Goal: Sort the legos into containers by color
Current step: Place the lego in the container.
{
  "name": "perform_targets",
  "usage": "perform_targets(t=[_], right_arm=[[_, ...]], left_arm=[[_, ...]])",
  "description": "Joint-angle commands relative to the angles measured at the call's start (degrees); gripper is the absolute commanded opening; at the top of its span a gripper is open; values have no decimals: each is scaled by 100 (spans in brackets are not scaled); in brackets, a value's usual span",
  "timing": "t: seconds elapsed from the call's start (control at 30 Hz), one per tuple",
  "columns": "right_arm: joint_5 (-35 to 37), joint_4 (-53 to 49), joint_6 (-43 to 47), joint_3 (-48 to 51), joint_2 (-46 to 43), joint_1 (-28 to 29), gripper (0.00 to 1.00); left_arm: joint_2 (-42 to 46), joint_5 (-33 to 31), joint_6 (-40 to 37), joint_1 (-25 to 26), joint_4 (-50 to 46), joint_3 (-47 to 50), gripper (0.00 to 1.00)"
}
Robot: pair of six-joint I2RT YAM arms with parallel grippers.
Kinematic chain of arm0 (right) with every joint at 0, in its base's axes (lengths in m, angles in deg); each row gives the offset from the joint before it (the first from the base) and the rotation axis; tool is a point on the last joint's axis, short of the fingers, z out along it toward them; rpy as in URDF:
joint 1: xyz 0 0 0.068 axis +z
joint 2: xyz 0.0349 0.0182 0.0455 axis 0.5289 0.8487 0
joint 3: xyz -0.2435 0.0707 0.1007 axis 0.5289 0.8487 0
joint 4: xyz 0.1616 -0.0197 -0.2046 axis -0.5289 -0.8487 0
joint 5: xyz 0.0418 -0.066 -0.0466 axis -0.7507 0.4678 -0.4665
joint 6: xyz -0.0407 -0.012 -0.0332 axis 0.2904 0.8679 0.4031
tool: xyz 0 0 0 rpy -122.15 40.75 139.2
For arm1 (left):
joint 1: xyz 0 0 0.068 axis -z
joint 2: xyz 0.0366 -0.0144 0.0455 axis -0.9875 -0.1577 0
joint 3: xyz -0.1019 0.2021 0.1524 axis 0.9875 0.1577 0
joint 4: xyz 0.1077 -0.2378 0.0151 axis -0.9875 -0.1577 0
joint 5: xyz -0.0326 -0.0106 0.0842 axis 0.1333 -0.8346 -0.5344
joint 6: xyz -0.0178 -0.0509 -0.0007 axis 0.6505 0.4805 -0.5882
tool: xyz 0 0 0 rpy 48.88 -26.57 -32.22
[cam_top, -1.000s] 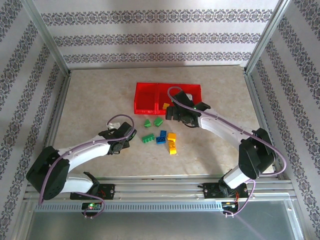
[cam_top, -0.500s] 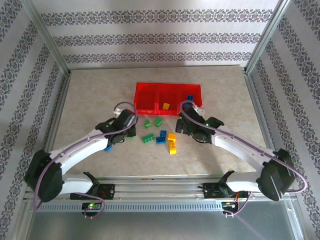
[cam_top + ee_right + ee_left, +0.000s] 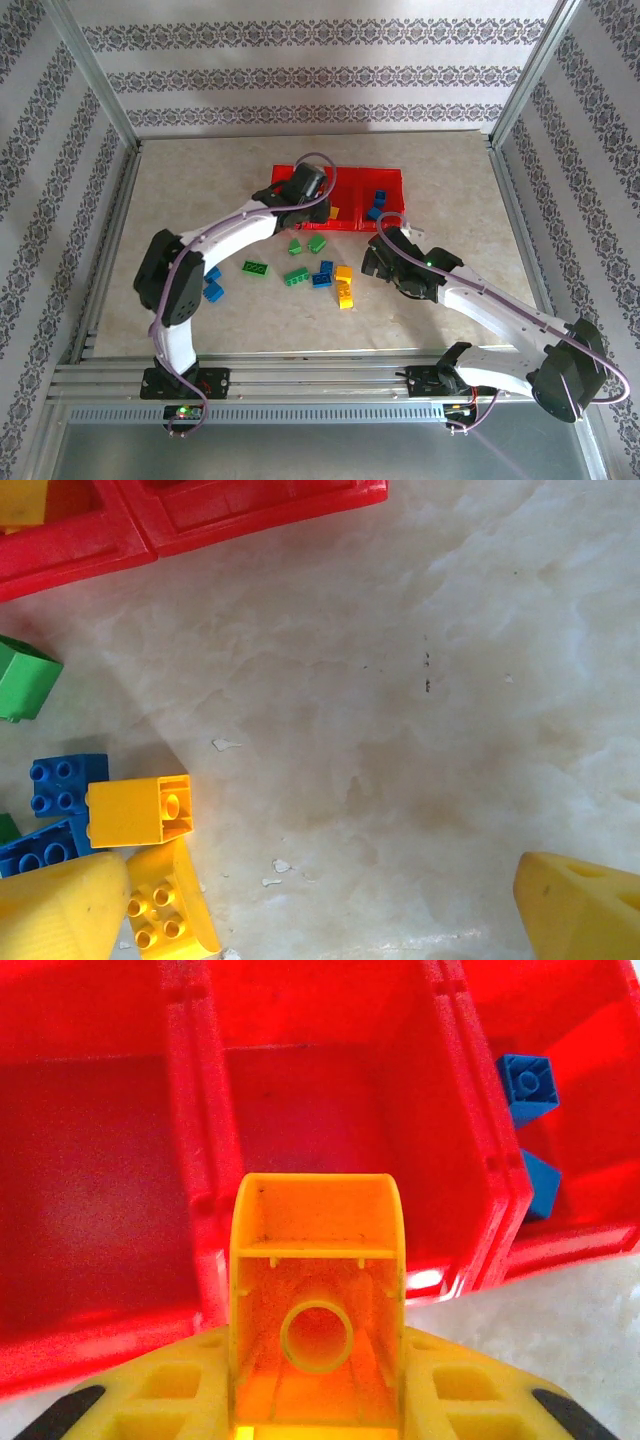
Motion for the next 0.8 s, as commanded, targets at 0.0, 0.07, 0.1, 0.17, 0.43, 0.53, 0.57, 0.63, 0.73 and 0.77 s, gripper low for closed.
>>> perform_targets(t=[0.0, 0.07, 0.1, 0.17, 0.43, 0.53, 0.57, 0.63, 0.73, 0.77], right_arm=[[121, -75, -115, 64, -103, 34, 98], [134, -34, -111, 77, -121, 69, 98], [147, -17, -113, 81, -138, 77, 98], [147, 14, -97, 90, -148, 103, 98], [203, 54, -93, 99, -114, 194, 98], [206, 67, -90, 117, -112, 208, 98], [216, 76, -88, 123, -114, 216, 98], [231, 84, -70, 117, -131, 214, 98], [263, 85, -35, 95, -136, 222, 98], [277, 85, -10, 82, -140, 215, 98]], left_arm=[[-423, 62, -348, 1, -79, -571, 24], [-654, 13, -389, -4, -108, -826, 24], [-761, -8, -411, -1, -108, -931, 24], [-935, -96, -434, -3, -130, -1115, 24], [-1497, -193, -400, -3, -240, -1608, 28], [-1588, -273, -374, -4, -205, -1666, 30], [-1617, -299, -368, -3, -188, -1678, 31], [-1662, -327, -354, -4, -188, -1720, 35], [-1726, -336, -321, -4, -195, -1793, 40], [-1731, -320, -305, -4, -197, -1812, 42]])
